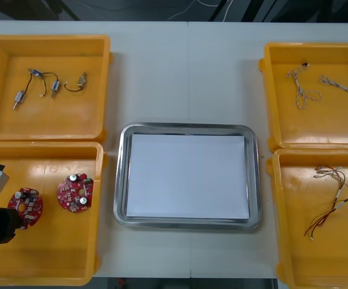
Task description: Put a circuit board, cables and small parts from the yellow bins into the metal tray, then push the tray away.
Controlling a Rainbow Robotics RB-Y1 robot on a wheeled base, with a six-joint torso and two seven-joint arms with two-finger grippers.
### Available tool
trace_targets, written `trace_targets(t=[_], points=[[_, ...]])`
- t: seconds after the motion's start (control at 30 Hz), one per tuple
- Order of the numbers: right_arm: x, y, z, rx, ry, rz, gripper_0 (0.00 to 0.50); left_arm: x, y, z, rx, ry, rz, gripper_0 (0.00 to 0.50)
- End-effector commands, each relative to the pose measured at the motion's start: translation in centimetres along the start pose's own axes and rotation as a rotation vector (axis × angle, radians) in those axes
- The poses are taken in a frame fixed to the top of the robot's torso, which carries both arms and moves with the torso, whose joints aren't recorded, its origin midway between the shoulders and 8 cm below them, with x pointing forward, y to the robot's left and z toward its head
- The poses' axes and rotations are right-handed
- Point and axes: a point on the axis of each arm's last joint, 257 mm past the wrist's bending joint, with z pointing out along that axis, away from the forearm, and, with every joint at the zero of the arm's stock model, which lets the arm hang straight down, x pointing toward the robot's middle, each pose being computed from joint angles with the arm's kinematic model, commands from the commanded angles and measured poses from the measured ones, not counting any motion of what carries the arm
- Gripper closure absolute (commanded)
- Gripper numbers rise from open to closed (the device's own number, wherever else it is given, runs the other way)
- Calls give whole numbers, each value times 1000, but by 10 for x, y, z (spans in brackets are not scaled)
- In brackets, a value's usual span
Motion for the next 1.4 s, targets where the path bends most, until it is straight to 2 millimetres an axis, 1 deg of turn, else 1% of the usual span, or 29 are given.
trace_targets(t=[0.03, 0.17, 0.37, 0.67, 0.7, 0.77, 0.8, 0.87, 0.9, 0.93, 1.13, 1.23, 1.27, 1.3, 1.33, 1.4], points=[[4, -15, -8, 39, -25, -25, 500, 7, 6, 9, -18, 20, -12, 500], [8, -21, -4, 52, -36, -27, 500, 6, 9, 16, -16, 10, -20, 500], [17, -34, -1, 85, -39, -33, 500, 6, 10, 16, -19, 12, -19, 500], [24, -36, 3, 90, -34, -31, 500, 4, 7, 16, -9, 8, -30, 494], [25, -36, 3, 92, -33, -30, 500, 3, 7, 16, -7, 6, -31, 480], [24, -36, 5, 95, -38, -28, 500, 1, 6, 16, -2, -2, -40, 330], [24, -35, 5, 95, -38, -28, 500, 1, 6, 16, -2, -2, -40, 279], [24, -33, 7, 92, -40, -24, 500, 0, 5, 16, -1, -3, -45, 62], [24, -33, 7, 90, -42, -25, 500, 1, 4, 16, 1, -2, -48, 6], [23, -32, 7, 89, -43, -27, 500, 2, 5, 16, 0, -1, -52, 0], [26, -32, 8, 87, -40, -16, 500, 0, 5, 16, 0, -5, -63, 0], [27, -34, 9, 92, -45, -4, 500, -5, 6, 14, -2, -15, -67, 0], [26, -33, 9, 93, -47, -6, 493, -6, 7, 13, -3, -18, -66, 0], [26, -33, 9, 93, -47, -6, 461, -6, 6, 13, -1, -18, -68, 0], [26, -34, 9, 96, -48, -6, 282, -10, 7, 11, -3, -26, -68, 0], [26, -34, 9, 97, -48, -7, 137, -13, 9, 9, -5, -33, -69, 0]])
